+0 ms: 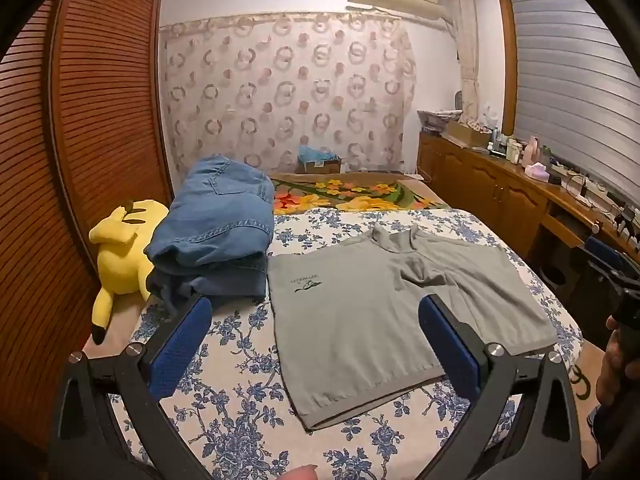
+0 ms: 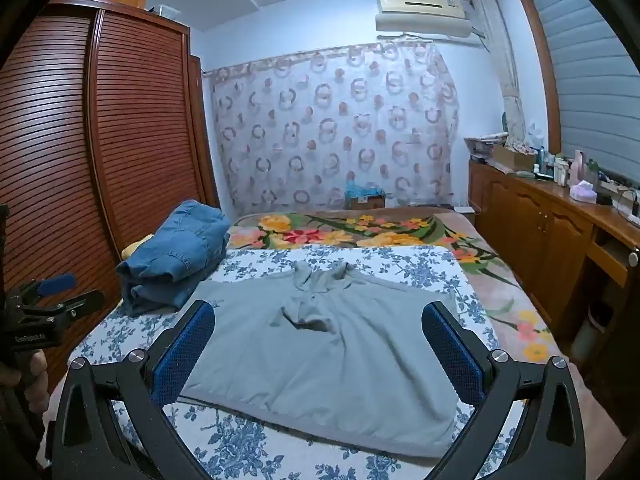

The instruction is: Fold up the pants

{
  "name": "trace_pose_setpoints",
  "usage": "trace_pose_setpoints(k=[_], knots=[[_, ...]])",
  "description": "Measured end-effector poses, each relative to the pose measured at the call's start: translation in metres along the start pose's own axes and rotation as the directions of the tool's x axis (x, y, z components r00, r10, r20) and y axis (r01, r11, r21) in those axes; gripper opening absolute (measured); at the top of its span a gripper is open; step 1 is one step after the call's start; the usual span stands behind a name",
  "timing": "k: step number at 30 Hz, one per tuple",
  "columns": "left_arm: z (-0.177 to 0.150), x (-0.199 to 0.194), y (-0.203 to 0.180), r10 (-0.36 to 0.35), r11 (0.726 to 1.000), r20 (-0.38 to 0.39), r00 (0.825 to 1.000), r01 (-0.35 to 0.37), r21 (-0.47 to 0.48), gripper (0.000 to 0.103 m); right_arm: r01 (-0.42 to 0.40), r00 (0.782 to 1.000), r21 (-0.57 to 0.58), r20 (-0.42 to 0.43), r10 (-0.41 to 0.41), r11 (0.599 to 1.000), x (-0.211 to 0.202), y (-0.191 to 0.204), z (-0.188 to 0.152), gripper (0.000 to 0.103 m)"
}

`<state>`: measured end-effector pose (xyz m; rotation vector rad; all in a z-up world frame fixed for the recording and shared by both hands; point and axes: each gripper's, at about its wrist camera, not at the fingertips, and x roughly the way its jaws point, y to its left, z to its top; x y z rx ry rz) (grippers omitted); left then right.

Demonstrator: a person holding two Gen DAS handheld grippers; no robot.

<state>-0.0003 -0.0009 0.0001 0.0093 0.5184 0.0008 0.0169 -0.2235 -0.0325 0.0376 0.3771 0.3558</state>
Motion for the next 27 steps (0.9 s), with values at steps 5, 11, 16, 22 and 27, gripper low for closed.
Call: trace_pose_setpoints(k=[5, 11, 16, 22, 27], knots=[[0.0, 0.001, 0.0, -0.01, 1.0, 0.002, 1.0, 0.01, -0.011, 0.103, -0.005, 1.0, 0.003, -0.003, 0.005, 1.0, 0.001, 0.002, 0.0, 0.103], [0.002, -0.004, 0.002, -0.009, 1.0, 0.009, 1.0, 0.009, -0.015, 0.103, -0.003, 1.0, 0.002, 0.001, 0.003, 1.0, -0.001, 0.003, -0.001, 0.103], [0.0, -0.006, 0.0, -0.009, 1.0, 0.015, 1.0, 0.009, -0.014, 0.103, -0.003, 1.0, 0.005, 0.001, 0.003, 1.0, 0.001, 0.004, -0.002, 0.103], [0.001, -0.01, 0.0, -0.007, 1.0, 0.016, 1.0, 0.007, -0.01, 0.103, -0.002, 1.0, 0.008, 0.005, 0.002, 1.0, -0.002, 0.0, 0.0, 0.103], [0.008, -0.018, -0.006, -0.005, 1.0, 0.022, 1.0, 0.005, -0.006, 0.103, -0.002, 1.0, 0.01, 0.002, 0.002, 1.0, -0.003, 0.0, -0.001, 0.103]])
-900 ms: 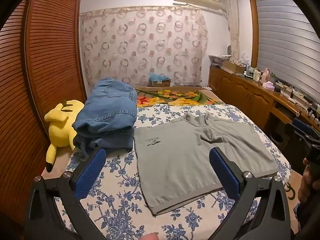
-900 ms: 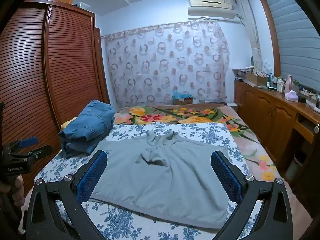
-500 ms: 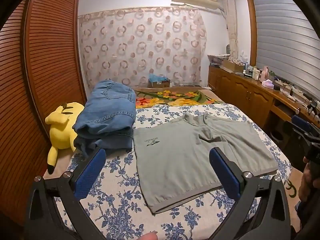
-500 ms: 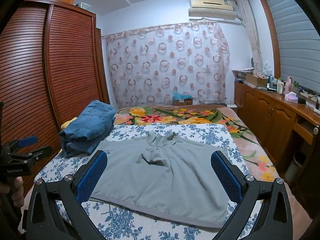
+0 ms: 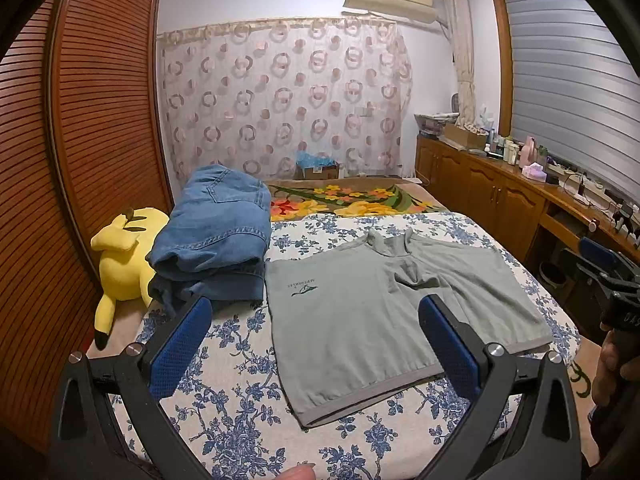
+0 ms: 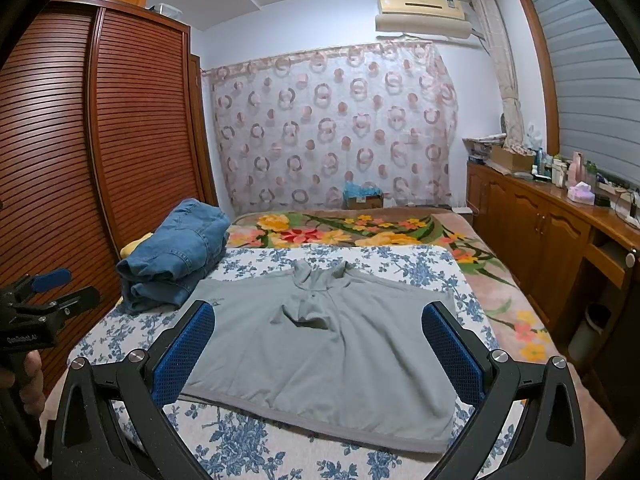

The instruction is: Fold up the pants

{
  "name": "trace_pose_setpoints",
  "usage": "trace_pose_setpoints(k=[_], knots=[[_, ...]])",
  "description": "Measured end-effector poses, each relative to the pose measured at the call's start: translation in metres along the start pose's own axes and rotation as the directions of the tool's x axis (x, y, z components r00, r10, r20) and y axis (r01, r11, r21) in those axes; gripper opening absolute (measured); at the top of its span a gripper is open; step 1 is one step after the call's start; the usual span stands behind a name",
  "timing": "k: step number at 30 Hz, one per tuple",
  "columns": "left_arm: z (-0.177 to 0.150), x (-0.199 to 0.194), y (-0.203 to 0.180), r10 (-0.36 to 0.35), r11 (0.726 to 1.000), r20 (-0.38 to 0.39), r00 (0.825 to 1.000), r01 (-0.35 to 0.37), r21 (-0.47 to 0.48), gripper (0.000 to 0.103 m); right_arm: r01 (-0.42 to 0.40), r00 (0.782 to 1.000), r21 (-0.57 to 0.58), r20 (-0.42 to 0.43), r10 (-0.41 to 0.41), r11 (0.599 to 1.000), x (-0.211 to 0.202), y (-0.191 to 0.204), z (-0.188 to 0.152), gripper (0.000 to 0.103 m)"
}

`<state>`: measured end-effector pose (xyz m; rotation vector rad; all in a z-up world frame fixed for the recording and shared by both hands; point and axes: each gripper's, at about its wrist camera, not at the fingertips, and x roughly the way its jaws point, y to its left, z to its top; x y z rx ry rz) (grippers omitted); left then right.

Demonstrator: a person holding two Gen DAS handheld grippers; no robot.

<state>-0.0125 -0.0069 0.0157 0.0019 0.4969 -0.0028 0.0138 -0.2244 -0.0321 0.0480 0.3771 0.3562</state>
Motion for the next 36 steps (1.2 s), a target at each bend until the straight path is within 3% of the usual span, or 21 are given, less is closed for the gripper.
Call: trace_pose_setpoints(k=[36], knots=[[0.0013, -0.006, -0.0019, -0.001, 1.0, 0.004, 1.0, 0.001, 0.0, 0.103, 0.0, 1.0, 0.005, 0.0, 0.0, 1.0, -0.0008, 0.0005, -0.0001, 0.103]])
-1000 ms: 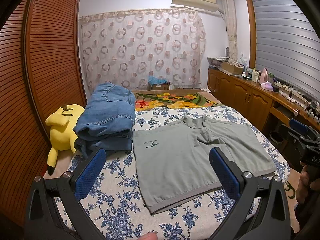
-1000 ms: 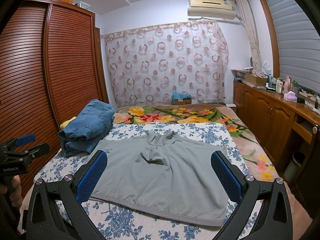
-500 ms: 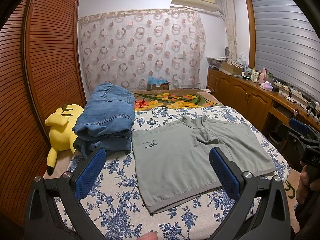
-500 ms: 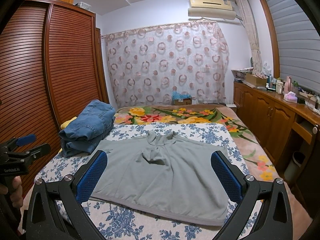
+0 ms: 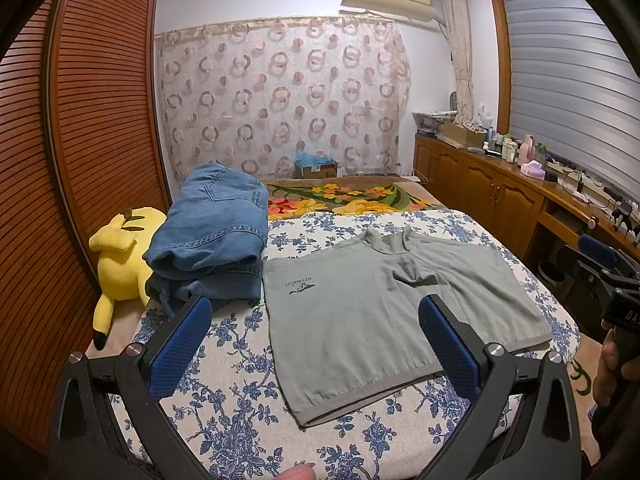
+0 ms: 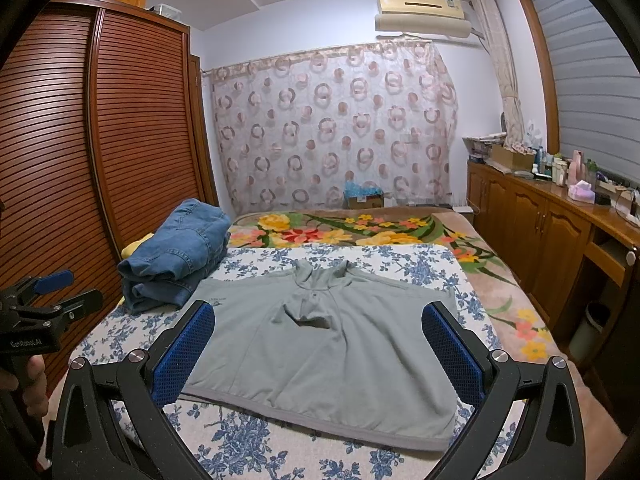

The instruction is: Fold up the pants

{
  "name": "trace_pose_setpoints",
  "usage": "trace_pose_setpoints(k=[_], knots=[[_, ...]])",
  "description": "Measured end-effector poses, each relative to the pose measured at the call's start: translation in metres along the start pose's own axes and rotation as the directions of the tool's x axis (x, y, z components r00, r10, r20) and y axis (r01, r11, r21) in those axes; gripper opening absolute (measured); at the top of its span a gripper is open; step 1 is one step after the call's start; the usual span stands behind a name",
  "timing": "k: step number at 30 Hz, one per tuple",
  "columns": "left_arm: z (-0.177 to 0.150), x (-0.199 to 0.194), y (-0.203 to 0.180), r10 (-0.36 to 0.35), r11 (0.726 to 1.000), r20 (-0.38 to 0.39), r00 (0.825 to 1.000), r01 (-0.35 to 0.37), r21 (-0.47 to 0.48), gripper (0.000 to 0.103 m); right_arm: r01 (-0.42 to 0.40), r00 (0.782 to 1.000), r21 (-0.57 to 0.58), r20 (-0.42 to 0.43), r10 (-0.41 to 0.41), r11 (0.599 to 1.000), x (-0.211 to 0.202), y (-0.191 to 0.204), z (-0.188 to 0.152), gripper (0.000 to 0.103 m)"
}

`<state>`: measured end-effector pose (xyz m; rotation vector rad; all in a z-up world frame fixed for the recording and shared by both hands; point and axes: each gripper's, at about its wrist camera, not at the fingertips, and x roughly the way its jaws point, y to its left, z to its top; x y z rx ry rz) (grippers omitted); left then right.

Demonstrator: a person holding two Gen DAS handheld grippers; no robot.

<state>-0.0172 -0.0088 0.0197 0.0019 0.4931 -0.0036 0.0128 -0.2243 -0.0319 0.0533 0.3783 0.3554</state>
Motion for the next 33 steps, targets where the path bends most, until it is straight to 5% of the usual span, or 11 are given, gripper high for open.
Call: trace_pose_setpoints(k=[33], knots=[[0.0018, -0.0035, -0.0084, -0.004, 1.0, -0.005, 1.0, 0.004, 0.004, 0.103, -0.001, 1.0, 0.005, -0.008, 0.001, 1.0, 0.0013, 0.0009, -0.0025, 0.103]])
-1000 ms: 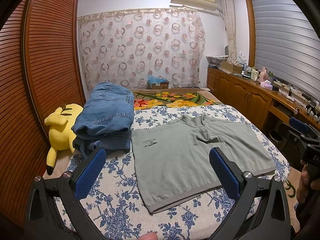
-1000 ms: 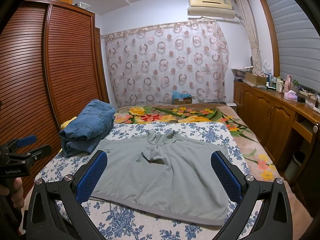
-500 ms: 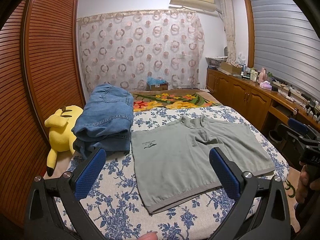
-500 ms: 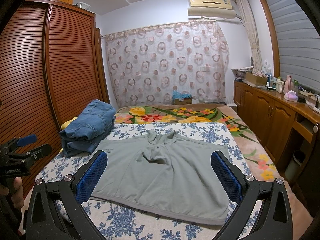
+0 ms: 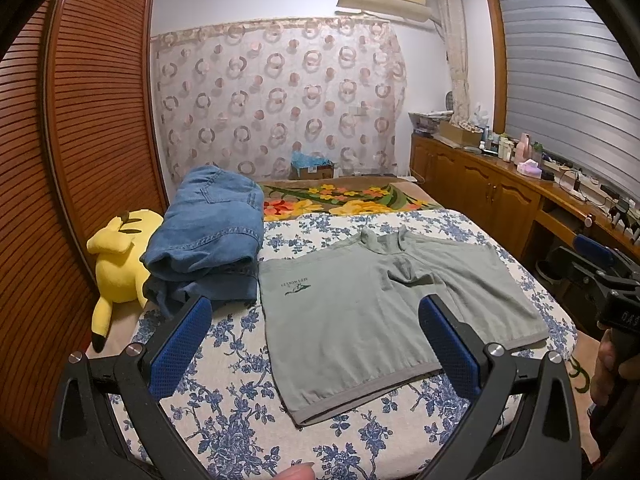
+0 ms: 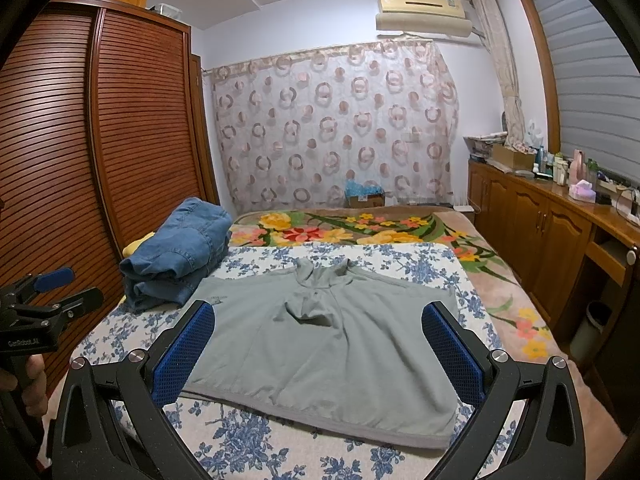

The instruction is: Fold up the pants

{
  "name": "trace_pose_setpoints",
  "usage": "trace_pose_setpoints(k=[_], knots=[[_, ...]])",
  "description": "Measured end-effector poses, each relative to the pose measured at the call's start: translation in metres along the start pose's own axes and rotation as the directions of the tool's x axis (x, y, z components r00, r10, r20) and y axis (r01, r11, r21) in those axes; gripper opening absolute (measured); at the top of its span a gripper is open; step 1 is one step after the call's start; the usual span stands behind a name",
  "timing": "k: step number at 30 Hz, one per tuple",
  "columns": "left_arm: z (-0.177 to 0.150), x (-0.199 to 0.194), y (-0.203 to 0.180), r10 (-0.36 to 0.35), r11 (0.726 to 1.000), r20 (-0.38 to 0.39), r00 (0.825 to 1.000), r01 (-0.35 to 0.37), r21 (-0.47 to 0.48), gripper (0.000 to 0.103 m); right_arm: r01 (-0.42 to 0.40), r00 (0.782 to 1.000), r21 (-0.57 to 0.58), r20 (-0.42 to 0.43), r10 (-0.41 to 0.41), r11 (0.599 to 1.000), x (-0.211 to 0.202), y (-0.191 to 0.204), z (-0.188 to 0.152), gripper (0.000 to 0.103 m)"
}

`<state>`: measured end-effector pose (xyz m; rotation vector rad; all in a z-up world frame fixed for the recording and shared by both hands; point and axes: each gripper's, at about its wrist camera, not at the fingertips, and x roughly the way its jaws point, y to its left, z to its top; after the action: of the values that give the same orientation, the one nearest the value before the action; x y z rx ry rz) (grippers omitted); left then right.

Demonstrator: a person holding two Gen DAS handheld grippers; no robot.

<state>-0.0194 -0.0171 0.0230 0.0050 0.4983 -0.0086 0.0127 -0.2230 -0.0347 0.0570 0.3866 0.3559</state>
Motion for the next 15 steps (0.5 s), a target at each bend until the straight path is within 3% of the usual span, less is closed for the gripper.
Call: trace_pose_setpoints(k=[15], knots=[[-0.03, 0.056, -0.001, -0.039, 0.999, -0.118, 0.992, 0.04, 0.005, 0.103, 0.021, 0.995, 0.012, -0.096, -0.02, 1.0, 0.025, -0.018, -0.015, 0.103]])
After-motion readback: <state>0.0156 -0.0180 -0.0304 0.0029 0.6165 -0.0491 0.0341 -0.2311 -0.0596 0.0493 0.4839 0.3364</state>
